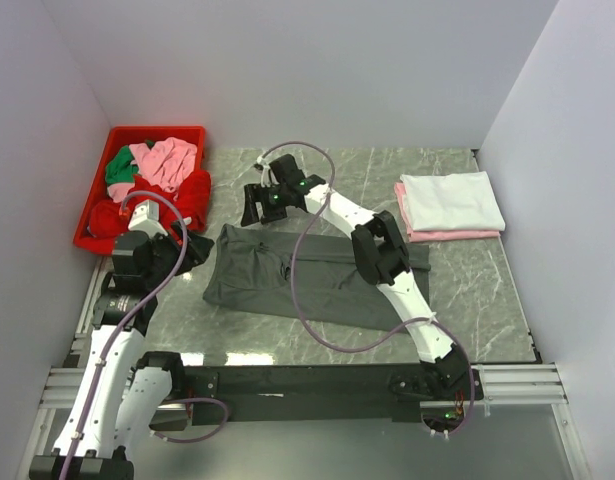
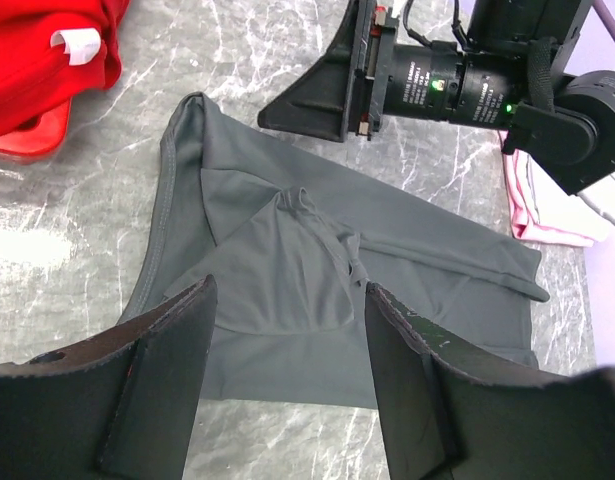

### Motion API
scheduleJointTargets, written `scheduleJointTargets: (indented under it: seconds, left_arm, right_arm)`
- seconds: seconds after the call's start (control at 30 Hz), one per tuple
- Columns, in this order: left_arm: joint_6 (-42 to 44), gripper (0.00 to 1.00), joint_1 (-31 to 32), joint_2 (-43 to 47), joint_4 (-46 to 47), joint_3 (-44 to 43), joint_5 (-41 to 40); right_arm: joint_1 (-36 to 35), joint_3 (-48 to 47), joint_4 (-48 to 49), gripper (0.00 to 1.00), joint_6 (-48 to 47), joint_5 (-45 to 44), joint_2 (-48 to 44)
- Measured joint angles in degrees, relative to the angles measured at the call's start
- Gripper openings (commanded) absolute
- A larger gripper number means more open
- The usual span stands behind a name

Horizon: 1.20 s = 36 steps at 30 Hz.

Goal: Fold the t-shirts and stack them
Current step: Fold the tshirt

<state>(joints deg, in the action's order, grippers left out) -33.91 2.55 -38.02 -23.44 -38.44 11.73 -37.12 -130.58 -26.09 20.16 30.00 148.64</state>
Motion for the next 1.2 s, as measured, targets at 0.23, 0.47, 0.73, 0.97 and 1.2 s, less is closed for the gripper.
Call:
scheduleJointTargets:
  seconds: [0.23, 0.47, 0.73, 0.97, 1.2]
  left_arm:
    - [0.02, 0.66, 0.00, -0.46, 0.00, 0.42, 0.04]
    - [0.02, 0.66, 0.00, -0.50, 0.00, 0.74, 0.20]
    - [0.04, 0.66, 0.00, -0.50, -0.02, 0.74, 0.26]
    - [0.04, 0.66, 0.00, -0.61, 0.00, 0.74, 0.42]
    - [-1.46, 0.67, 0.00, -3.23, 2.91, 2.56, 3.02]
  right_arm:
    - [-1.22, -1.81, -0.96, 0.55, -0.66, 2.05, 1.90]
    - [-1.66, -1.88, -2.78, 0.29, -2.43, 4.15, 2.58]
    - [-0.83, -1.90, -3.89, 0.00, -1.62, 3.85, 2.93]
    - [4.98, -1.90, -1.95, 0.00, 3.02, -0.48, 2.91]
    - [16.09, -2.32, 0.35, 0.23, 7.48, -7.37, 2.80]
